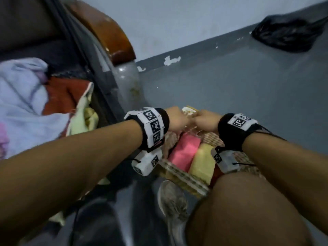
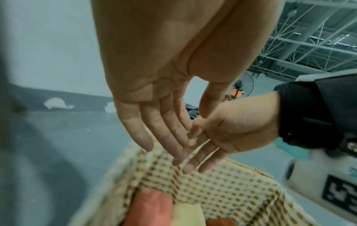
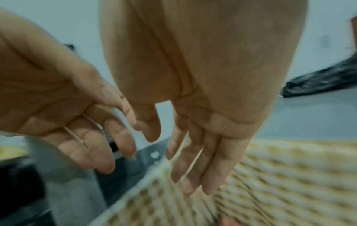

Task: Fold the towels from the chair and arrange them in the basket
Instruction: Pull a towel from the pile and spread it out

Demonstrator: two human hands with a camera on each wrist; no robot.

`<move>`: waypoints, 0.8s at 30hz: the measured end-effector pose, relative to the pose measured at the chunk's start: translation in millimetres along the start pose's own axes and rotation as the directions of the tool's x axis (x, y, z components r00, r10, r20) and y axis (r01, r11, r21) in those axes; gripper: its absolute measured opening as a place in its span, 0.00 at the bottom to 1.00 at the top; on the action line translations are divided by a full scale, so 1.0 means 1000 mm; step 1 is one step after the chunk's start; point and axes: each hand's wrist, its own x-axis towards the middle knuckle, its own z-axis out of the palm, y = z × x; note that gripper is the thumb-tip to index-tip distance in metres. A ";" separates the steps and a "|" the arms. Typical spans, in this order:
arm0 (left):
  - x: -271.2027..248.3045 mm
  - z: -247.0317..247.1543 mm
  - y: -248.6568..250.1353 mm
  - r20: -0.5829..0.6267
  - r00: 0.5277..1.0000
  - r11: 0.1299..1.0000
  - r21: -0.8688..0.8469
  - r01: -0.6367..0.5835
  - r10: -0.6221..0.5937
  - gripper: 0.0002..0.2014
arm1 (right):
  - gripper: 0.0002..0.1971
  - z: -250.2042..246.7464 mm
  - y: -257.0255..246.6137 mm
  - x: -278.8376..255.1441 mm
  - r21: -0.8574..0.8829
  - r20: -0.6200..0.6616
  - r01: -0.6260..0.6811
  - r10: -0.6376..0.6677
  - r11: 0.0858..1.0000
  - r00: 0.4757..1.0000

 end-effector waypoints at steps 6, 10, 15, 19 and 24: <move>-0.110 -0.106 -0.081 -0.241 0.969 0.998 0.027 0.055 -0.046 0.13 | 0.14 0.056 -0.165 -0.035 -0.188 0.162 0.298 -0.269 0.936 0.949; -0.191 -0.155 -0.143 -0.404 0.905 0.988 0.008 0.152 -0.135 0.11 | 0.08 0.132 -0.249 -0.053 -0.160 0.342 0.410 -0.340 0.898 0.876; -0.256 -0.168 -0.225 -0.531 0.803 0.942 0.026 0.334 -0.270 0.14 | 0.15 0.215 -0.305 -0.053 -0.288 0.385 0.545 -0.425 0.788 0.819; -0.259 -0.156 -0.278 -0.534 0.750 0.895 -0.026 0.446 -0.390 0.28 | 0.18 0.259 -0.309 -0.027 -0.449 0.352 0.605 -0.492 0.657 0.796; -0.240 -0.140 -0.310 -0.598 0.719 0.882 0.040 0.469 -0.355 0.26 | 0.34 0.288 -0.294 0.015 -0.667 0.268 0.541 -0.512 0.512 0.816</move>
